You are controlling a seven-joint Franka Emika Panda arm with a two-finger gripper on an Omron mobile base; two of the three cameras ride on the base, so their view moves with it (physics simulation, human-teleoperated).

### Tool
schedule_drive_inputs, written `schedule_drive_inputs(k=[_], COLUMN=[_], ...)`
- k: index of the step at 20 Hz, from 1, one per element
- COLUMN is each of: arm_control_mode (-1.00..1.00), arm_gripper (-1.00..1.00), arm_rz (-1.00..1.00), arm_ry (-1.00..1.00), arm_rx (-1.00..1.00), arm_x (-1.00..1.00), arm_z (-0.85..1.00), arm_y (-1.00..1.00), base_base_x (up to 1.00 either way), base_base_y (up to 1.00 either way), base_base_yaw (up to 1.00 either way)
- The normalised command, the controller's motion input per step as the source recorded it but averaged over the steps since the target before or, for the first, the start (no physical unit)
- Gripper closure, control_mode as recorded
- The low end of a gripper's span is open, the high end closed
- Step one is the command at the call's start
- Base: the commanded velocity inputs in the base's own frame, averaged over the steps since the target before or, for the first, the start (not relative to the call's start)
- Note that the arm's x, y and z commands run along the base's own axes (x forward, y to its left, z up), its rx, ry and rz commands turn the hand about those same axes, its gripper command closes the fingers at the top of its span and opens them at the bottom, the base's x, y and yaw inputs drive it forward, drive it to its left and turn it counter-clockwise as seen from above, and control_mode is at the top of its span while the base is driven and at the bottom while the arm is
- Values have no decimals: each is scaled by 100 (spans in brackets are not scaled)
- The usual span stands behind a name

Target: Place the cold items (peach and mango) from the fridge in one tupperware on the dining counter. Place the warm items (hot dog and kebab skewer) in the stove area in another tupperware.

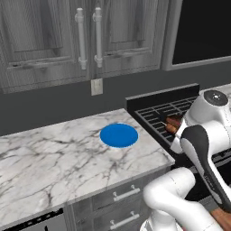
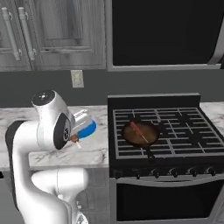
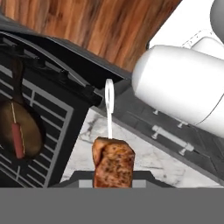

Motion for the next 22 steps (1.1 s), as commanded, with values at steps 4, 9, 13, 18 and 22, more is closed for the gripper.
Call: schedule_drive_inputs(k=[4,9,13,18,22], arm_control_mode=[100,100,100,100,100], arm_gripper=[100,100,100,100,100], arm_rz=[2,0,0,0,0], arm_ry=[-6,0,0,0,0], arm_rx=[6,0,0,0,0], arm_x=[-5,0,0,0,0], arm_z=[-5,0,0,0,0], arm_y=[-25,0,0,0,0], base_base_x=[-16,-47,-31,-1,-21], base_base_y=[-26,-55,-83,-100,-100], base_base_yaw=[3,17,13,4,1])
